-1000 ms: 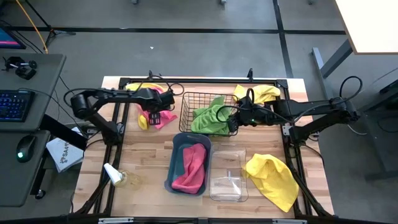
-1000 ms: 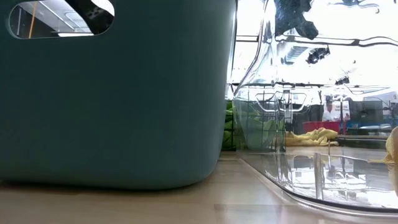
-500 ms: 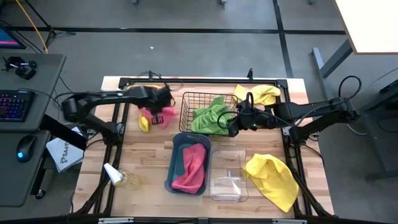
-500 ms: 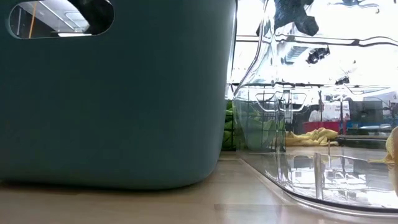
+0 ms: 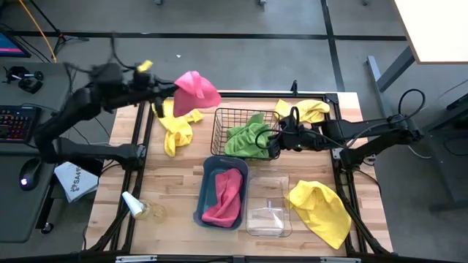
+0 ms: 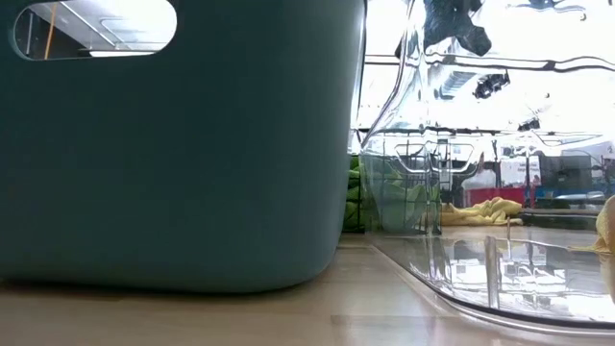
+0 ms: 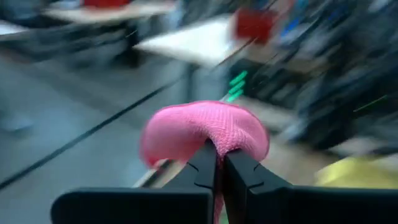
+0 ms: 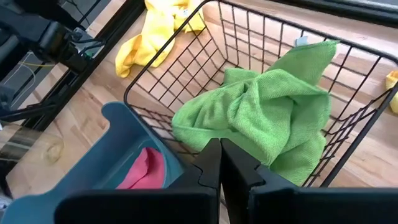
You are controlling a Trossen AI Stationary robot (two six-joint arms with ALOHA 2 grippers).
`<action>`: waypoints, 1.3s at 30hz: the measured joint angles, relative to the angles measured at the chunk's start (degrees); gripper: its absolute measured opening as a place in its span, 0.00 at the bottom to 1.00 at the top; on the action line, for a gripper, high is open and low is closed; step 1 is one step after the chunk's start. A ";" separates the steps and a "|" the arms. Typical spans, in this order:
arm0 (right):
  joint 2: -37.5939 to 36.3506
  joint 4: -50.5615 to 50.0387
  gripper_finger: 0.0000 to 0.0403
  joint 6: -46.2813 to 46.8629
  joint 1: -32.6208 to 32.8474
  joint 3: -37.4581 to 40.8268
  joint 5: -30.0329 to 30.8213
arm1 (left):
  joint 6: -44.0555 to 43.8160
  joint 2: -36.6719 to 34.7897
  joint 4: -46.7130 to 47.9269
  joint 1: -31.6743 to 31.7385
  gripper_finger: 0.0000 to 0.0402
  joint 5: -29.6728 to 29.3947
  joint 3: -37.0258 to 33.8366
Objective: Sort microfiber towel by color & place in baskets
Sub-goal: Put the pink microfiber cloth into the blue bin
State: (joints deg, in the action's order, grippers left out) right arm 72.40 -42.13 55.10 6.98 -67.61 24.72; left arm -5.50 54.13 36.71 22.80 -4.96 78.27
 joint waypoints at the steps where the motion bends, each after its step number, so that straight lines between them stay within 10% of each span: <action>1: 0.00 0.00 0.00 -0.11 -0.14 0.00 0.36 | -2.51 -0.04 -0.60 -1.27 0.00 2.13 1.36; 16: 0.02 -0.18 0.00 -4.56 -0.26 0.00 0.74 | -8.79 8.31 -26.79 -36.37 0.00 6.85 -3.15; 24: 0.02 -0.32 0.00 -6.28 -0.24 0.00 0.80 | -6.84 13.26 -36.99 -37.85 0.00 7.20 -9.47; 39: 0.02 -3.52 0.00 -7.61 -0.26 0.00 0.83 | -28.81 13.98 -68.50 -39.11 0.00 4.05 -36.58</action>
State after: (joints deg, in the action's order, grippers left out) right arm 72.42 -45.65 47.48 6.72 -67.61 25.55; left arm -34.30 68.11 -31.79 -16.31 -0.90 41.69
